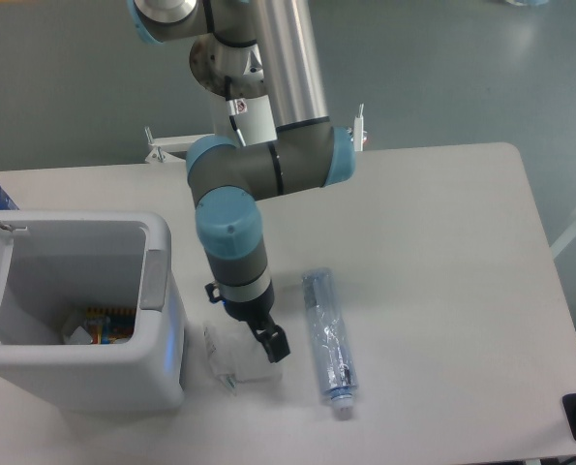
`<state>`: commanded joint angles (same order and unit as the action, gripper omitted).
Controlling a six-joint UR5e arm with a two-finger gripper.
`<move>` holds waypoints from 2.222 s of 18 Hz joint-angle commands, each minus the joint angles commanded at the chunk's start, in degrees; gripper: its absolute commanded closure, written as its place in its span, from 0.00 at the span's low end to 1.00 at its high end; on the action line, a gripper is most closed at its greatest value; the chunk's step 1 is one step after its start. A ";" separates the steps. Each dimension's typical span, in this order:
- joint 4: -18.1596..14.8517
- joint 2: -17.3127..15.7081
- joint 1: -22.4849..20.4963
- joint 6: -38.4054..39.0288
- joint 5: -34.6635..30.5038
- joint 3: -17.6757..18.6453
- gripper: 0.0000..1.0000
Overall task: Place the trash in the trash can
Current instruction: 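Close the gripper on the crumpled white tissue, then lift the tissue and carry it over the white bin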
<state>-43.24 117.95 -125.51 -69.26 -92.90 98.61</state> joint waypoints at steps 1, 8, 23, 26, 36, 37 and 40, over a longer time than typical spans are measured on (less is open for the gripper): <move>0.09 0.00 0.00 0.09 -0.09 0.27 0.19; 0.09 0.97 -0.08 2.81 -0.09 0.10 0.88; 0.09 -0.09 -7.46 14.03 12.62 -10.53 1.00; 0.00 -2.02 -9.31 21.43 16.35 -13.52 1.00; 0.00 -11.77 -10.63 45.67 24.70 -18.80 1.00; 0.00 -13.00 -10.37 48.84 24.70 -18.89 1.00; -0.35 -16.07 -6.78 55.45 24.35 -18.11 1.00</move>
<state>-43.59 101.88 -132.29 -13.81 -68.55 80.50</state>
